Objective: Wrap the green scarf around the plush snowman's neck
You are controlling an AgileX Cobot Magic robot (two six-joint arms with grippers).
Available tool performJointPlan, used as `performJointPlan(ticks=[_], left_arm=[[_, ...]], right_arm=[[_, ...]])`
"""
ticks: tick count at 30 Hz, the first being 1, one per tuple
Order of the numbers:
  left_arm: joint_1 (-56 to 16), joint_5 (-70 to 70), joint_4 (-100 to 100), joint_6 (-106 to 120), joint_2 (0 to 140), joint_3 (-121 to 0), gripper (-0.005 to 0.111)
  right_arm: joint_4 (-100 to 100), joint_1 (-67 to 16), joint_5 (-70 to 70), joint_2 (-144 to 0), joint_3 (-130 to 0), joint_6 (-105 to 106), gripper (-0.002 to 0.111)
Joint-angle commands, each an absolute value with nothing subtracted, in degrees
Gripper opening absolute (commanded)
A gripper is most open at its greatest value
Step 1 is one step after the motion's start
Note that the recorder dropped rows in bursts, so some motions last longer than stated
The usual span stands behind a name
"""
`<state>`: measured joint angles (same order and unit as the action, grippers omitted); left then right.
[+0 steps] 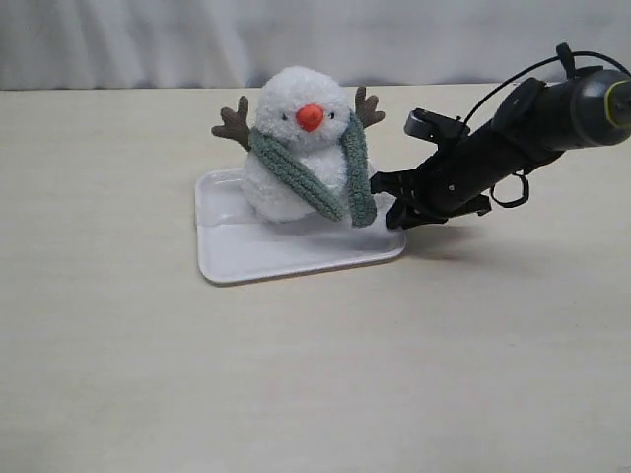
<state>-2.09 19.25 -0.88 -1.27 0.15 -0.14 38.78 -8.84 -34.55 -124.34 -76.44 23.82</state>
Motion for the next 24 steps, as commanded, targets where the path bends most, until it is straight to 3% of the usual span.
performJointPlan(ticks=[1, 7, 13, 21, 24], left_arm=[[-1.99, 18.61, -0.79, -1.60, 0.00, 0.00, 0.000], [-1.99, 18.61, -0.79, -1.60, 0.00, 0.00, 0.000], [-1.99, 18.61, -0.79, -1.60, 0.00, 0.00, 0.000], [-1.99, 18.61, -0.79, -1.60, 0.00, 0.00, 0.000], [-1.99, 18.61, -0.79, -1.60, 0.00, 0.00, 0.000]], right_arm=[[39.86, -8.84, -30.25, -125.68, -72.45, 22.67, 0.004], [42.56, -8.84, -22.48, -122.64, -66.51, 24.29, 0.004], [42.56, -8.84, -25.02, -120.72, -66.32, 27.83, 0.005], [42.56, -8.84, -26.65, -119.96, -66.32, 28.81, 0.037], [42.03, -8.84, -26.93, -118.37, -66.42, 29.19, 0.043]])
